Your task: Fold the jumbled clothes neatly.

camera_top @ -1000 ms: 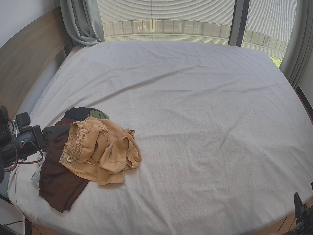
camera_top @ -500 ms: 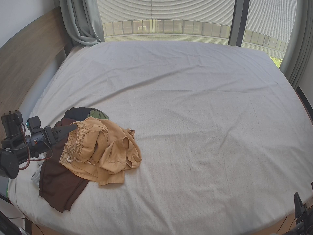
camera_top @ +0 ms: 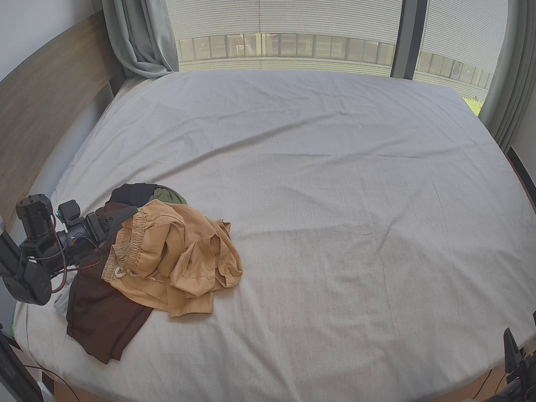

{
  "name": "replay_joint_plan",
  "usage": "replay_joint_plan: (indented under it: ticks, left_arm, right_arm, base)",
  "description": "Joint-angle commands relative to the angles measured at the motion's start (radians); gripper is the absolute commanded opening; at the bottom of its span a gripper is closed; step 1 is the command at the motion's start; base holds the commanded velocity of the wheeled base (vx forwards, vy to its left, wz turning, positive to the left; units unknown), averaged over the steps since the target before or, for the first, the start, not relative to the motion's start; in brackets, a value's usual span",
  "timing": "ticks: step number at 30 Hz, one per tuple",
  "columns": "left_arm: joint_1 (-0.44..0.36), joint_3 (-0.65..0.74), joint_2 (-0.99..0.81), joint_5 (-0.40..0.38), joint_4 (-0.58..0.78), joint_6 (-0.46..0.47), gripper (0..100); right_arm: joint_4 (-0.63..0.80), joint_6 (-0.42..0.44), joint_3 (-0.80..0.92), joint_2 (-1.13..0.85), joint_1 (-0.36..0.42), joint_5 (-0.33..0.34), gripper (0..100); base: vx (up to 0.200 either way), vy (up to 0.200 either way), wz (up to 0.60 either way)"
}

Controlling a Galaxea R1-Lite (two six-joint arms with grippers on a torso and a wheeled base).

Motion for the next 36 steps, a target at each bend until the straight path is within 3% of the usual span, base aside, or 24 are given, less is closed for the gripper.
replay_joint_plan:
  ticks: [1,22,36]
  left_arm:
    - [0.0,-0.012,0.052,0.0,0.001,-0.002,100]
    - [-0.013,-0.188,0.251,-0.005,0.008,-0.002,100]
    - [-0.029,-0.236,0.308,-0.026,-0.005,-0.013,100]
  right_arm:
    - [0.0,-0.001,0.018,-0.016,-0.001,0.0,100]
    - [0.0,0.002,0.018,-0.016,-0.001,0.0,100]
    - [0.0,0.002,0.016,-0.016,0.001,0.0,100]
  base:
    - [0.0,0.0,0.0]
    - [0.0,0.0,0.0]
    - [0.0,0.0,0.0]
